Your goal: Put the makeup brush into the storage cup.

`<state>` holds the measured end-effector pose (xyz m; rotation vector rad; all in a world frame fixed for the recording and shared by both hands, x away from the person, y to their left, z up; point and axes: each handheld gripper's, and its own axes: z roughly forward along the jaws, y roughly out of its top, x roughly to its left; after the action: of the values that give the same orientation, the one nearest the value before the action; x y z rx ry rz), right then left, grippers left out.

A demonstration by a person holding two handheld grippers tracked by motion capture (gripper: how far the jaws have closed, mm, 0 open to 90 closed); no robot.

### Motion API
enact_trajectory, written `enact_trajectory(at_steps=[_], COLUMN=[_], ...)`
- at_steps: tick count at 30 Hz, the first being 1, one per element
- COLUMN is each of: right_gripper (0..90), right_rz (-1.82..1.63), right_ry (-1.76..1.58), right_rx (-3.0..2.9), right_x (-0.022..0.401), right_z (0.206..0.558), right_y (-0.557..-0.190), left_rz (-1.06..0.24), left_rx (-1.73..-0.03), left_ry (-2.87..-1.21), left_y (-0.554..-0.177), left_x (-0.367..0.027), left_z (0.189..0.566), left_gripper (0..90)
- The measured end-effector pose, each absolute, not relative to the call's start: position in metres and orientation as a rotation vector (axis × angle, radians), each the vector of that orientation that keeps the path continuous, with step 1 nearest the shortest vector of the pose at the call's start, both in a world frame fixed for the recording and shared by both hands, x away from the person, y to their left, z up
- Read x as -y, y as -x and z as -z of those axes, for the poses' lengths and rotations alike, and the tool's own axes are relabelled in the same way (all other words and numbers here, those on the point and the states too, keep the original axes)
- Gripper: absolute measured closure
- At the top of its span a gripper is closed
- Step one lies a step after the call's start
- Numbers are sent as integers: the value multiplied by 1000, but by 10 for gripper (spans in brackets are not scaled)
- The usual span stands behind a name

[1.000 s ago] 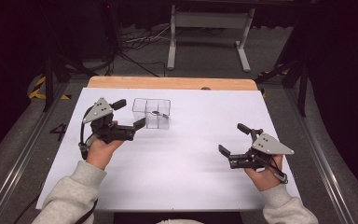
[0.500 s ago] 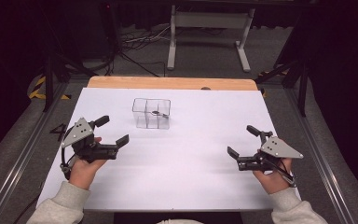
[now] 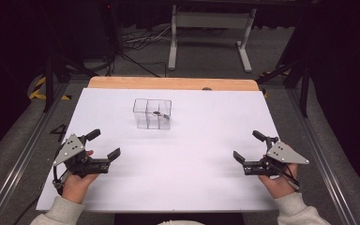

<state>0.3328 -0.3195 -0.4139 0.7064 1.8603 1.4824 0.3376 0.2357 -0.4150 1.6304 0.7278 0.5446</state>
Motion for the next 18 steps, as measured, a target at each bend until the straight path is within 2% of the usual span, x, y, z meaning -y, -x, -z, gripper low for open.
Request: enact_trajectory(at_steps=[5,18], right_gripper=[3,3], right_rz=[-1489,-1488], right_ry=[-715,-729], right_rx=[-1862,-1866], right_x=[320,324], right_z=[418,427], right_y=[-333,-332], left_rz=[-581,-568], left_rx=[-706,-710], left_ry=[-1662,-1648], left_y=[-332,-325], left_x=[-238,-243], left_z=[424,446], left_gripper=[1,1])
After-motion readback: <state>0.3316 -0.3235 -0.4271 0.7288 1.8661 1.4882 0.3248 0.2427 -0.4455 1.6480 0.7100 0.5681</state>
